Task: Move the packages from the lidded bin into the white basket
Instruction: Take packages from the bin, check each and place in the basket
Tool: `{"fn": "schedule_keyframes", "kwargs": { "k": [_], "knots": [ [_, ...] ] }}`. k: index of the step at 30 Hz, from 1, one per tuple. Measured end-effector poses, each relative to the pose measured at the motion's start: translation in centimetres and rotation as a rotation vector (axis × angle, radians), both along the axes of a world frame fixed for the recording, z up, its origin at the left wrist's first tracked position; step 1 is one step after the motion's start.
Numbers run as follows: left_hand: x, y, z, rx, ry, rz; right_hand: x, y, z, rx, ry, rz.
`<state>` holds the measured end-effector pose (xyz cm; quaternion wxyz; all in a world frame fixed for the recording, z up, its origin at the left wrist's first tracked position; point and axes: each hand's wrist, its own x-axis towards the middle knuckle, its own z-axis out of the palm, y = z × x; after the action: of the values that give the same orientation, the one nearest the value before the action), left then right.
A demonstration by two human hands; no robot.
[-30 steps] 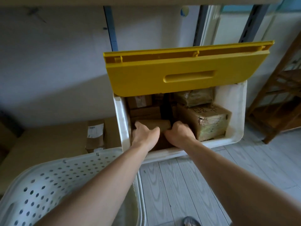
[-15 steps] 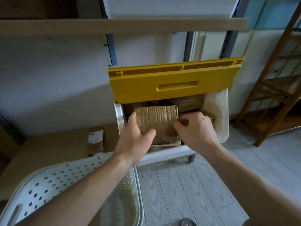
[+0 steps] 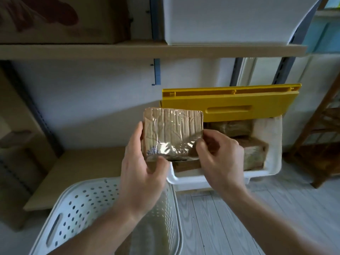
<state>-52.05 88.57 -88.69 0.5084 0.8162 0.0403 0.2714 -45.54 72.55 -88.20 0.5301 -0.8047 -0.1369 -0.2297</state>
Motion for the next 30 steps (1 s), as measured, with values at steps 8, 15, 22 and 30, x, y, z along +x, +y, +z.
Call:
{"fn": "schedule_keyframes", "kwargs": {
  "k": [8, 15, 22, 30],
  "knots": [
    [-1.2, 7.0, -0.8, 0.004, -0.074, 0.236, -1.5, 8.0, -0.4, 0.030, -0.029, 0.202],
    [-1.1, 11.9, -2.4, -0.010, -0.102, 0.261, -0.4, 13.1, -1.8, 0.120, 0.006, 0.295],
    [-1.0, 14.2, -2.8, -0.012, -0.187, 0.271, 1.0, 17.0, -2.8, 0.363, 0.199, 0.538],
    [-0.9, 16.8, -3.3, 0.020, -0.167, 0.246, 2.2, 19.0, -2.8, 0.500, 0.451, 0.680]
  ]
}}
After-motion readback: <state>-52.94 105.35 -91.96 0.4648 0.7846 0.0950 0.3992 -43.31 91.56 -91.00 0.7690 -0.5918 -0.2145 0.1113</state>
